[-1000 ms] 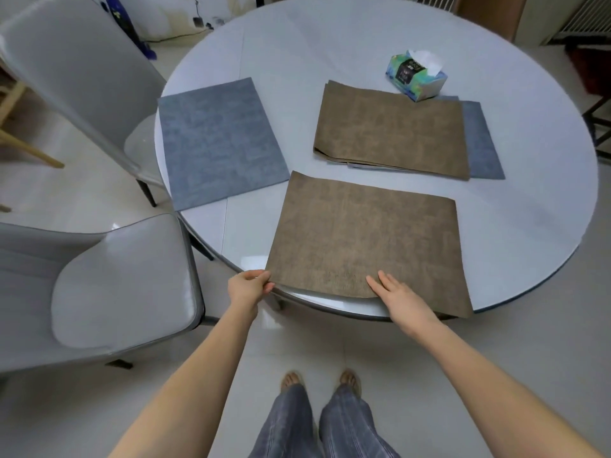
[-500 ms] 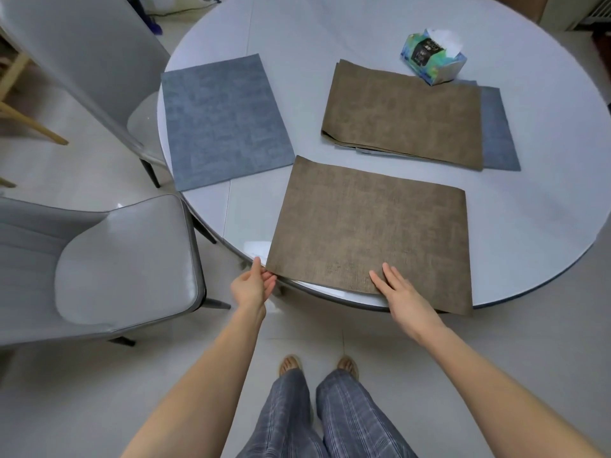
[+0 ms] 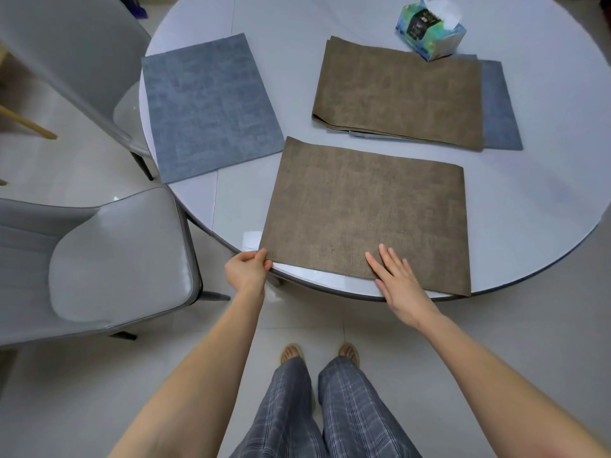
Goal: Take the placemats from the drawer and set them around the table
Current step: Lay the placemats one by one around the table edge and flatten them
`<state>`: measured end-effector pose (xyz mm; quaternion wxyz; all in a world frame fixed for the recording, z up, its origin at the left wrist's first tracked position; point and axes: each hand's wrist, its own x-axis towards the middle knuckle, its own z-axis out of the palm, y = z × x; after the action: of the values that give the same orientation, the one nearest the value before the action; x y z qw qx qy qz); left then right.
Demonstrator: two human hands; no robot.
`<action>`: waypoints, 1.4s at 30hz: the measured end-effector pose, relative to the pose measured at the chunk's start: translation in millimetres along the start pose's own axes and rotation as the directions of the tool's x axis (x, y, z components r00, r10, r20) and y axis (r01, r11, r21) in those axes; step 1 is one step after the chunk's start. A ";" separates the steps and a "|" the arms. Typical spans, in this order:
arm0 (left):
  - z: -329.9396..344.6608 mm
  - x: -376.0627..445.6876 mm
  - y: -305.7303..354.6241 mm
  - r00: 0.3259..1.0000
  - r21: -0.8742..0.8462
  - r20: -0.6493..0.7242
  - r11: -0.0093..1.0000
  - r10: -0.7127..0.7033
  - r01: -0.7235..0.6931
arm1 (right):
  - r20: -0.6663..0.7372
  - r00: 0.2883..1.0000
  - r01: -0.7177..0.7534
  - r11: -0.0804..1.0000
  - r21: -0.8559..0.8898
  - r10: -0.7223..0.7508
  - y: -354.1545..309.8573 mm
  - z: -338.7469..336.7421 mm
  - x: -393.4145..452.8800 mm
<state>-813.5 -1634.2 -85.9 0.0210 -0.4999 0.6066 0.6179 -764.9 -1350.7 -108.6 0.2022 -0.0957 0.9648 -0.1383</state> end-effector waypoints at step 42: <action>75.1 -50.5 0.8 0.733 0.763 0.641 -0.083 0.229 -0.641 | -0.326 0.869 -0.421 0.902 -0.097 0.371 57.8 -66.5 -17.8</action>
<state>-833.3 -1547.2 -70.6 0.2334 -0.0184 0.9677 0.0934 -784.0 -1276.7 -61.2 0.0691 0.1106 0.9911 -0.0265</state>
